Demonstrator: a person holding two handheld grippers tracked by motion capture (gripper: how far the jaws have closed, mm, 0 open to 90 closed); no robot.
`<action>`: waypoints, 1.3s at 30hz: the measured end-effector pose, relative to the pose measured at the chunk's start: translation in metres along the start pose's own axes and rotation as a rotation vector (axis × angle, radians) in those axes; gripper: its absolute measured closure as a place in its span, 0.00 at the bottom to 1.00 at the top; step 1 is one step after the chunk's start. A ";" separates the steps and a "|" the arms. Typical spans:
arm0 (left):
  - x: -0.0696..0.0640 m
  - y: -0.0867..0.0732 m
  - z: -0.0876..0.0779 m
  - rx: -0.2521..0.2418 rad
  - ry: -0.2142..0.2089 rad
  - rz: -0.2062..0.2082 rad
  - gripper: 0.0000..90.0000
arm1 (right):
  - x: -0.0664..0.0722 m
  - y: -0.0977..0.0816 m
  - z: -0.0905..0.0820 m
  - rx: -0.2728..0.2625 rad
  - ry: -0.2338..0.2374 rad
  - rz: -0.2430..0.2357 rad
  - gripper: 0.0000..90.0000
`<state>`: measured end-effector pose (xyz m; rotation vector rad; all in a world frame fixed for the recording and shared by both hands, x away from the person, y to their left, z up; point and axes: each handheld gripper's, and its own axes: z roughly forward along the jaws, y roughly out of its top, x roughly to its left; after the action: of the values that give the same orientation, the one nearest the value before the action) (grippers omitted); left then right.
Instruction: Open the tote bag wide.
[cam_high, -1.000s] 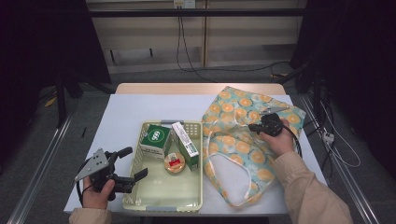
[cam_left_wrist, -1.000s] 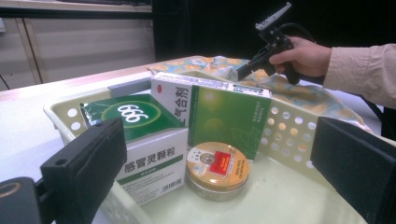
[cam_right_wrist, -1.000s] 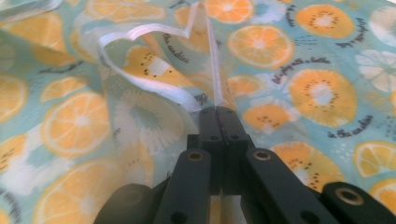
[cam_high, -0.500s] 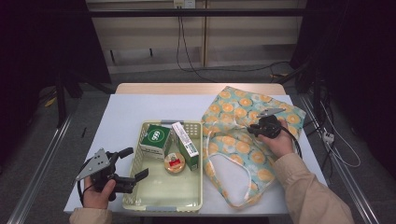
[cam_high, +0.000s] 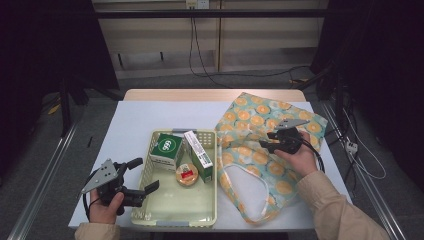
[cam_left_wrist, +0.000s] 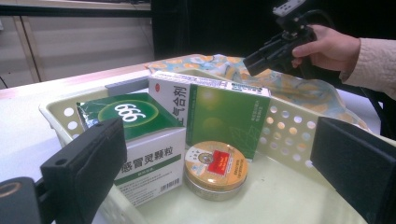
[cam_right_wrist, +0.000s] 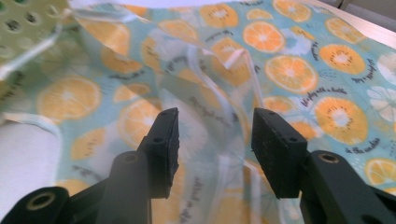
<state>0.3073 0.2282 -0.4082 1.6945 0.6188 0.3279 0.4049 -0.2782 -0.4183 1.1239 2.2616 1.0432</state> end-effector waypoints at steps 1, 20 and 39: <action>0.000 0.000 0.000 0.001 0.000 0.002 0.04 | 0.002 0.000 -0.002 -0.009 0.003 -0.005 0.58; -0.001 -0.002 0.000 0.006 -0.002 -0.003 0.04 | 0.010 -0.033 0.028 0.049 0.029 -0.063 0.68; -0.001 0.002 -0.002 -0.001 -0.002 0.009 0.04 | -0.005 -0.019 0.034 0.105 -0.013 0.008 1.00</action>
<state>0.3061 0.2288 -0.4060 1.6964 0.6101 0.3328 0.4194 -0.2750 -0.4545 1.1784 2.3272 0.9271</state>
